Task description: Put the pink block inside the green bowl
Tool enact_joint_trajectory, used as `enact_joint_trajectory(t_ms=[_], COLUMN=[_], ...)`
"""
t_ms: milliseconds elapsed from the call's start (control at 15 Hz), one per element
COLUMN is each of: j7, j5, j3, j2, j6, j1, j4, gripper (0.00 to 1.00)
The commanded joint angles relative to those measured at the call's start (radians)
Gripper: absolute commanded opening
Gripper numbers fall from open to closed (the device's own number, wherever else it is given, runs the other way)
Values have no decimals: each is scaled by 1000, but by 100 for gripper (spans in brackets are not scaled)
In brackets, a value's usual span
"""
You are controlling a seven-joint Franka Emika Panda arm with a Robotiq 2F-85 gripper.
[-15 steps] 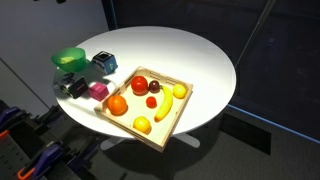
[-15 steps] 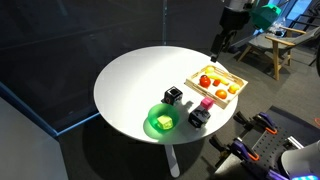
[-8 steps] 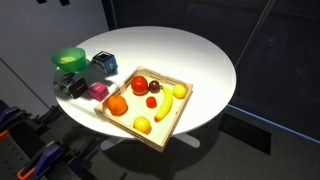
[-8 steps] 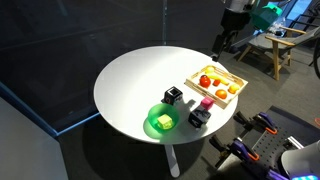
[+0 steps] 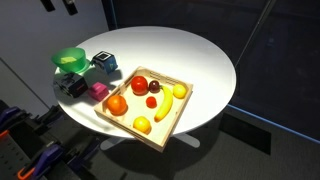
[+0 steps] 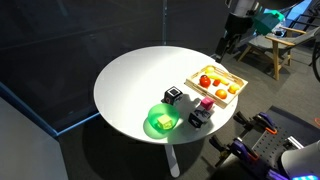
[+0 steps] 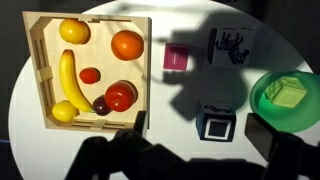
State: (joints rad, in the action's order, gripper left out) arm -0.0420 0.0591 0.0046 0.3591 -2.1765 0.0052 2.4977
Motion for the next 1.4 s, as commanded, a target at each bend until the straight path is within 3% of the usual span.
enact_joint_trajectory(t_ms=[0,667,1333], j7=[-32,-95,-84], j5=[-1,-64,-46], j3=[-23,-86,-77], j2=[9,-65,-76], j6=[-84,-137,-137], j1=[-6,-10,-15], j4=[62,147,143], gripper=[100,100,100])
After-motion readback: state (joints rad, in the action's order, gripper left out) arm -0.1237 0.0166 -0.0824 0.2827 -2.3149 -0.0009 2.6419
